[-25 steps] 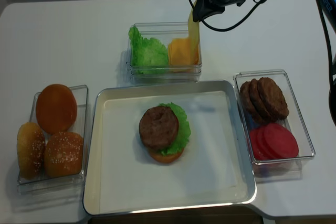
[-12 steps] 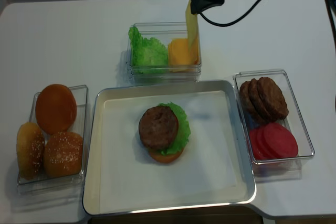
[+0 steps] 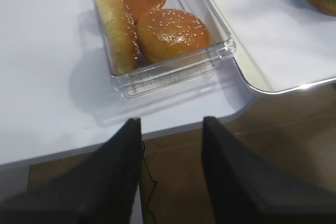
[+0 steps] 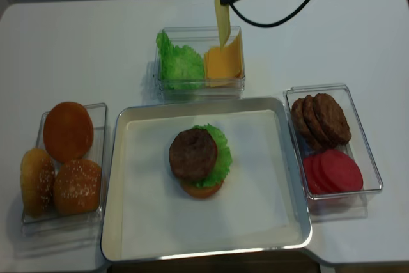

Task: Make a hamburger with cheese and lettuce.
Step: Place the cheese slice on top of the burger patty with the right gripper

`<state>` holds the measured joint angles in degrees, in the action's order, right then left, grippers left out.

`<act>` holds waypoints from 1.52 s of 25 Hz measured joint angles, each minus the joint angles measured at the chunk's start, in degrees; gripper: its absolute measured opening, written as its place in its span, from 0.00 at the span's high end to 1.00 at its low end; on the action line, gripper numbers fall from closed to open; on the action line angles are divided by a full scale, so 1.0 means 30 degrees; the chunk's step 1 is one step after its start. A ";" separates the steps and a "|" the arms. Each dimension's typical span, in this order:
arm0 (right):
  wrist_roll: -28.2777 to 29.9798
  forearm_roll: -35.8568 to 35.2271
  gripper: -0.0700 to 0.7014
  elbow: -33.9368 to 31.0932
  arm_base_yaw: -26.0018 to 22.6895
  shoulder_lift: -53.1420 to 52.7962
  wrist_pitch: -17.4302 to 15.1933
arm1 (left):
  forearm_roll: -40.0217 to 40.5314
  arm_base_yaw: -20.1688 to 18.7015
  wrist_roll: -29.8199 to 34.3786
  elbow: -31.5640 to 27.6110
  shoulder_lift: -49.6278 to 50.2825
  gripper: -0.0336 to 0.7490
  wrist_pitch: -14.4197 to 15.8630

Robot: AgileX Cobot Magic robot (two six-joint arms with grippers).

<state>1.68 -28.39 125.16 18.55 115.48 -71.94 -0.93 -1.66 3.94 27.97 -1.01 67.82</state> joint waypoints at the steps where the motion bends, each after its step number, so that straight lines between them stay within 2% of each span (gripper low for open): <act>1: 0.0000 0.0042 0.86 0.0000 0.0118 -0.0197 0.0000 | 0.0000 0.0000 0.0000 0.0000 0.0000 0.59 0.0000; 12: 0.0000 0.0299 0.86 -0.0310 0.1762 -0.2158 -0.0143 | 0.0000 0.0000 0.0000 0.0000 0.0000 0.59 0.0000; 21: 0.0562 0.0047 0.86 -0.3358 0.1952 -0.4140 -0.0143 | 0.0000 0.0000 0.0000 0.0000 0.0000 0.59 0.0000; 27: 0.1899 -0.1043 0.86 -0.5612 0.1952 -0.5355 -0.0143 | 0.0000 0.0000 0.0000 0.0000 0.0000 0.59 0.0000; 38: 0.3738 -0.1651 0.86 -0.7797 0.2846 -0.5509 0.0016 | 0.0000 0.0000 0.0000 0.0000 0.0000 0.59 0.0000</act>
<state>12.89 -33.35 101.77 27.09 98.95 -71.90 -0.93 -1.66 3.94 27.97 -1.01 67.82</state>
